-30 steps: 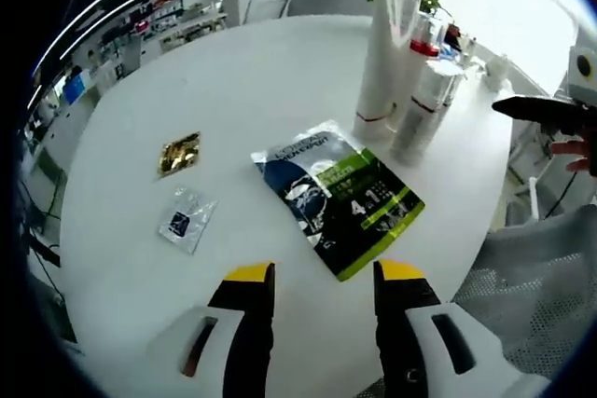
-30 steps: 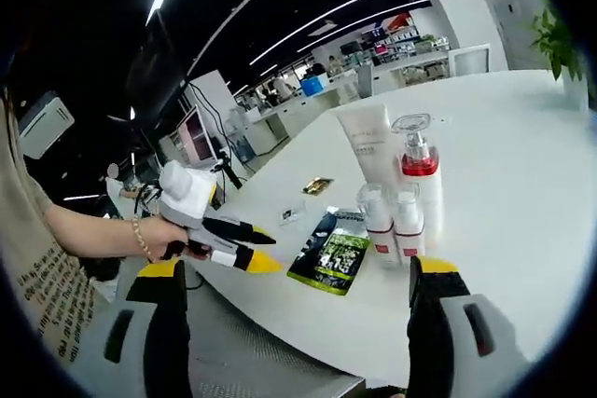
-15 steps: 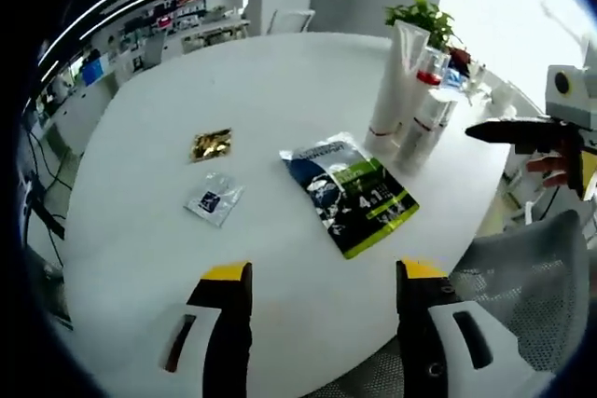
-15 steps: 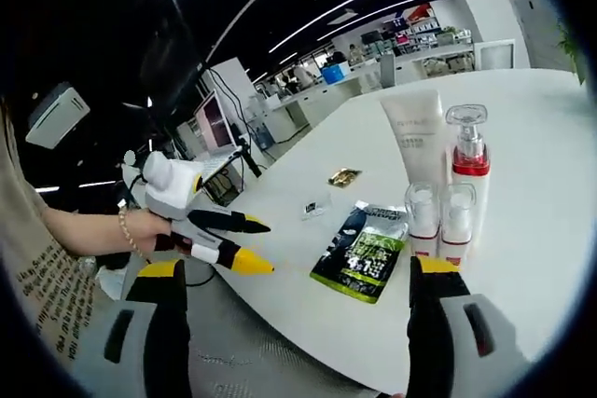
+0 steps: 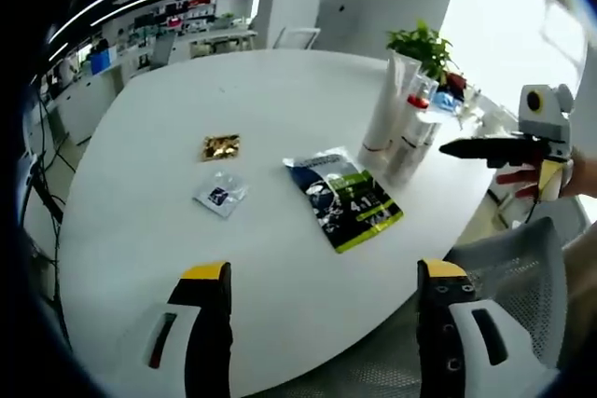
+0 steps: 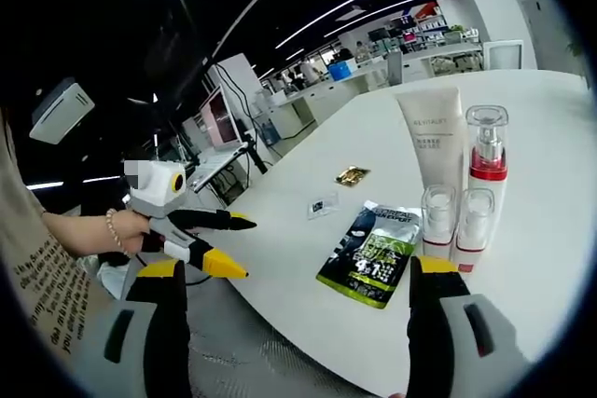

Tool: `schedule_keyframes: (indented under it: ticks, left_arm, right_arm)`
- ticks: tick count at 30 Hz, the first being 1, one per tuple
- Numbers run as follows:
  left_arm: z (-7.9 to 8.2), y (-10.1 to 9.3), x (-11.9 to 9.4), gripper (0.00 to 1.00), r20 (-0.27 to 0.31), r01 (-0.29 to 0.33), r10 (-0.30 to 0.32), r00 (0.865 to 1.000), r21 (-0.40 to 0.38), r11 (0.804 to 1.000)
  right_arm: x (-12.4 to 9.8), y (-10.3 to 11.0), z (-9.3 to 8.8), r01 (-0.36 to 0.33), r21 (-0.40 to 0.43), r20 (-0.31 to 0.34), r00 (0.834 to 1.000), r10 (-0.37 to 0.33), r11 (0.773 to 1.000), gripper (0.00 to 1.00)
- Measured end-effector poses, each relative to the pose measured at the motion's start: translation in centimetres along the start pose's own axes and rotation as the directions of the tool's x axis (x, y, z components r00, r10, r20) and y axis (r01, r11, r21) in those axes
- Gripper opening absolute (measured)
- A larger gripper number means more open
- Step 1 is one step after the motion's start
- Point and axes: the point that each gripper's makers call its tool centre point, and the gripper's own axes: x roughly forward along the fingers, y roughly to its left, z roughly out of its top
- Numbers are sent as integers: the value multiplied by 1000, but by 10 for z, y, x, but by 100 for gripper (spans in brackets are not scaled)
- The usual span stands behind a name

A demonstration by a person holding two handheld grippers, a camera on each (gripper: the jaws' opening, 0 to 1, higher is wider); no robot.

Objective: Arrange the skincare products in the storage area until every visible bottle or jar stands upright without overlapping.

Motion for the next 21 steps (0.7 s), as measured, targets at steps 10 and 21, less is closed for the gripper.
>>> schedule_keyframes:
  ticks: [10, 21]
  left_arm:
    - [-3, -1, -19, 90, 27, -8, 9, 1000, -21, 1000]
    - [-13, 4, -22, 97, 12, -13, 13, 1000, -47, 999]
  right_arm:
    - [-2, -6, -3, 18, 16, 5, 1000, -19, 1000, 100]
    - [-5, -11, -8, 37, 37, 6, 999, -37, 999, 100]
